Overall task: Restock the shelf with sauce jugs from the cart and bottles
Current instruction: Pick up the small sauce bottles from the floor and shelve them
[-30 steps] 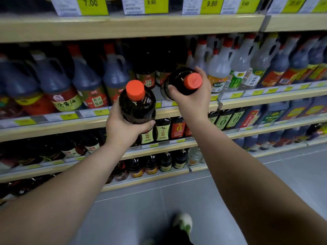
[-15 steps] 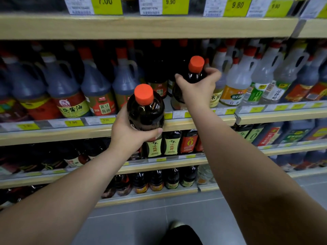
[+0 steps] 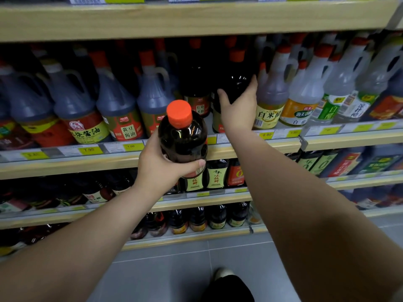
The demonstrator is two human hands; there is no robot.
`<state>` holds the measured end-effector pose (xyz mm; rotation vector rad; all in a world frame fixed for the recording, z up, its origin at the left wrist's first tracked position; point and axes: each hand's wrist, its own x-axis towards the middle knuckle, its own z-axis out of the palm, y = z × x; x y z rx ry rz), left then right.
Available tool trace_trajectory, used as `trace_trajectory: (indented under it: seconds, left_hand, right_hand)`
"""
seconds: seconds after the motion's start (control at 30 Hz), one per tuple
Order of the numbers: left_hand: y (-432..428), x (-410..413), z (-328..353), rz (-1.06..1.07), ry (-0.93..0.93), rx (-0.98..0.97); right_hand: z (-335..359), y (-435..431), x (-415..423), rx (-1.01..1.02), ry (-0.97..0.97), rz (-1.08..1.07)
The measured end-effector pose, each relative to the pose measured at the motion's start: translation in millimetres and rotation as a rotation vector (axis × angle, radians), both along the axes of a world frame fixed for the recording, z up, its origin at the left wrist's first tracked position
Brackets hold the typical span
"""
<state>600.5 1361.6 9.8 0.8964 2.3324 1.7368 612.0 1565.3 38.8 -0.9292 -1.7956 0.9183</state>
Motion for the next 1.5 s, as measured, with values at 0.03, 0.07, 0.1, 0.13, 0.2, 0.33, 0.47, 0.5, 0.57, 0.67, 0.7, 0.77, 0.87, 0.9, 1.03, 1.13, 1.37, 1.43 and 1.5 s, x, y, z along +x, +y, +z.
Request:
trace_trajectory:
  seconds: [0.03,0.07,0.1,0.13,0.2,0.33,0.47,0.5,0.57,0.67,0.7,0.77,0.87,0.9,1.03,1.13,1.37,1.43,1.5]
  left_hand:
    - [1,1,2,0.006,0.010,0.013]
    - [2,2,4,0.014,0.020,0.027]
    - [4,3,6,0.026,0.030,0.043]
    - [7,4,10,0.037,0.049,0.060]
    - [15,3,17,0.061,0.096,0.098]
    - [42,-11,26,0.109,0.175,0.127]
    - [69,-22,30,0.148,0.151,0.121]
    - [76,-23,31,0.159,0.151,0.123]
    - [86,-27,33,0.169,0.153,0.118]
    - [97,-29,32,0.187,0.131,0.082]
    - [101,-30,30,0.199,0.108,0.066]
    - [104,-31,26,0.227,0.066,0.022]
    - [110,-37,19,0.245,0.033,-0.040]
    - [110,-38,18,0.245,0.030,-0.047]
    - [112,-47,11,0.208,0.065,-0.059]
    - [113,-50,6,0.186,0.113,-0.052]
    - [119,-43,-1,0.205,0.096,-0.155]
    - [119,-34,-5,0.251,0.096,-0.191]
    - [120,-21,-6,0.326,0.105,-0.203]
  right_hand:
    - [-8,-2,3,0.015,-0.035,-0.025]
    - [-17,-4,7,0.029,-0.088,-0.052]
    - [-25,-5,11,0.032,-0.145,-0.072]
    - [-32,-5,14,0.023,-0.188,-0.075]
    - [-38,-1,21,0.005,-0.230,-0.044]
    - [-38,6,30,0.065,-0.292,0.008]
    - [-44,3,39,0.135,-0.301,0.088]
    - [-47,3,40,0.136,-0.305,0.095]
    - [-51,2,39,0.132,-0.321,0.105]
    - [-53,4,41,0.113,-0.351,0.127]
    - [-53,5,42,0.104,-0.358,0.126]
    - [-53,6,44,0.099,-0.356,0.128]
    - [-52,6,45,0.109,-0.335,0.137]
    - [-51,6,45,0.113,-0.330,0.133]
    - [-48,8,43,0.097,-0.341,0.103]
    - [-45,9,40,0.080,-0.344,0.069]
    - [-43,6,31,0.114,-0.333,-0.060]
    - [-44,7,30,0.118,-0.337,-0.056]
    - [-45,10,30,0.106,-0.343,-0.031]
